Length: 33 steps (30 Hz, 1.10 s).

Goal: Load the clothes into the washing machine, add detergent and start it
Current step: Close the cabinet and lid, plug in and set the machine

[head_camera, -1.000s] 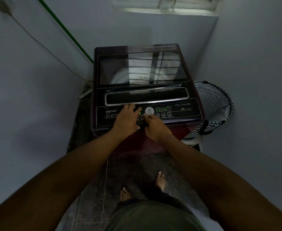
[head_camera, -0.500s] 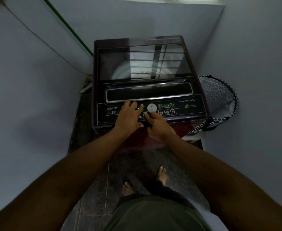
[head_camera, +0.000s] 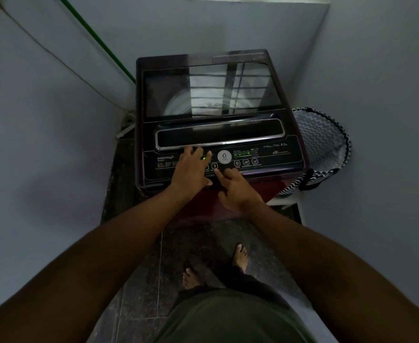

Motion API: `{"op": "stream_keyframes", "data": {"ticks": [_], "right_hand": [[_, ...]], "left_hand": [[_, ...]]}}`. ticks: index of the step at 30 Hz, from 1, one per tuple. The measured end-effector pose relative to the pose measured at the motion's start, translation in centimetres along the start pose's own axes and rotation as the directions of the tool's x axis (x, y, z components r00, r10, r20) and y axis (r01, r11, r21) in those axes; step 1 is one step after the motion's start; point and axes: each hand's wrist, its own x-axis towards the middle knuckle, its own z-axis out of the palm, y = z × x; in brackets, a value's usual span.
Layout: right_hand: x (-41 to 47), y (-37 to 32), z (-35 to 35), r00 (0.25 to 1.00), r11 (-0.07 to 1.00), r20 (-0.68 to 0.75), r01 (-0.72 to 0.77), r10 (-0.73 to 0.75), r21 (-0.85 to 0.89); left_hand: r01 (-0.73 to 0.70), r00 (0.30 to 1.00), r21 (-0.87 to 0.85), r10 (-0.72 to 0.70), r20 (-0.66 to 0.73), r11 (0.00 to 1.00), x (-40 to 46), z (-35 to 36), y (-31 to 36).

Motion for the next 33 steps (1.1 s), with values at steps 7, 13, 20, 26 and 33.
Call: {"op": "stream_keyframes", "data": {"ticks": [7, 13, 20, 26, 33], "right_hand": [[0.6, -0.7, -0.5, 0.996, 0.997, 0.053, -0.069, 0.067, 0.029], [1.2, -0.9, -0.7, 0.996, 0.997, 0.068, -0.062, 0.065, -0.054], [3.1, -2.2, -2.5, 0.993, 0.988, 0.063, -0.087, 0.096, -0.128], [4.1, -3.4, -3.4, 0.989, 0.981, 0.104, -0.083, 0.102, -0.174], [3.7, -3.7, -4.2, 0.980, 0.986, 0.116, -0.155, 0.161, -0.059]], "left_hand": [[0.001, 1.000, 0.028, -0.002, 0.009, 1.000, 0.1, 0.0, 0.1], [-0.006, 1.000, 0.008, 0.006, 0.016, 1.000, 0.1, -0.1, -0.2], [-0.014, 1.000, 0.015, 0.013, 0.014, 1.000, 0.1, 0.1, -0.2], [-0.015, 1.000, 0.026, 0.014, 0.012, 1.000, 0.1, 0.0, -0.1], [-0.011, 1.000, 0.015, 0.011, 0.024, 1.000, 0.1, -0.2, 0.0]]}}
